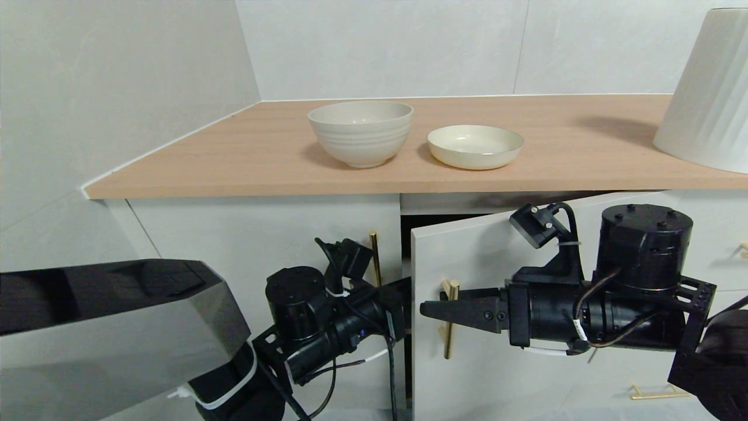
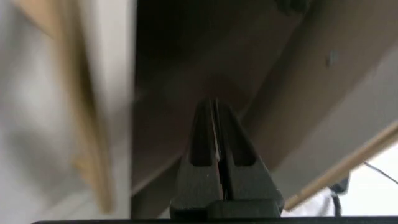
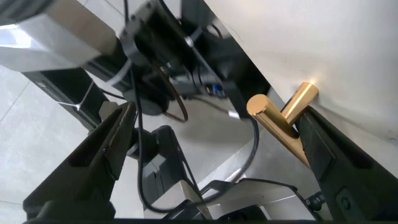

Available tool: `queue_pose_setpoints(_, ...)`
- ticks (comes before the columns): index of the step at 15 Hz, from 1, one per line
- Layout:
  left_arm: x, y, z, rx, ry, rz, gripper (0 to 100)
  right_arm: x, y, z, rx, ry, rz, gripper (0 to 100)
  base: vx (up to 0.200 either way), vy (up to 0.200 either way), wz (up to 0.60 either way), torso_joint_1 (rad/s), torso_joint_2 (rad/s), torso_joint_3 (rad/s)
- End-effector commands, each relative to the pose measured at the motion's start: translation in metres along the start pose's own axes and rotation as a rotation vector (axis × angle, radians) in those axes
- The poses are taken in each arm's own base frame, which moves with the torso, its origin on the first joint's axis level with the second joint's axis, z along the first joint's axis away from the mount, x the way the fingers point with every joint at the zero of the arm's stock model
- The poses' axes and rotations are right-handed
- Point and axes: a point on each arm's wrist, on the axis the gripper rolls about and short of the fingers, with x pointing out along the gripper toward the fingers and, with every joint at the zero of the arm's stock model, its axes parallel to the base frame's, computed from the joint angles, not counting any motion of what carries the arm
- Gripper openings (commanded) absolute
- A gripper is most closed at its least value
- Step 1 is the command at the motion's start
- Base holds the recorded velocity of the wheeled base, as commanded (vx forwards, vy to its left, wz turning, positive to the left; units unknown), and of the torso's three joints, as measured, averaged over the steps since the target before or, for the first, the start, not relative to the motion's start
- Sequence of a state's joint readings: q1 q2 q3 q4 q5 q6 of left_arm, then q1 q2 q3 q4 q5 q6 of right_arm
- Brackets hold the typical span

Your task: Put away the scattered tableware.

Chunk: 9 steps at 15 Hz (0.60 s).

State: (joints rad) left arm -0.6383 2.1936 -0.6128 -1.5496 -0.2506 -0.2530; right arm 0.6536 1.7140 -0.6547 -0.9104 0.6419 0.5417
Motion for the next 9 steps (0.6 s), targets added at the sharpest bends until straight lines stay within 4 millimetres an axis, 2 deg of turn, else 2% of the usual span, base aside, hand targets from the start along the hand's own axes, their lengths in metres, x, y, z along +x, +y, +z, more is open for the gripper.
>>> queue_pose_setpoints(1,0.002,-0.002,-0.009,-0.003,0.014,-0.010,0,-0.001,0.000,-0.001,0.001,0.003,0.001,100,0.000,0.000,0.00,0.000,0.00,0.000)
queue_pose_setpoints(9,0.003,-0.010,-0.004,0.003,-0.001,-0.034,0,-0.021,0.003,-0.006,-0.015,-0.008,-0.026,100,0.000,0.000,0.00,0.000,0.00,0.000)
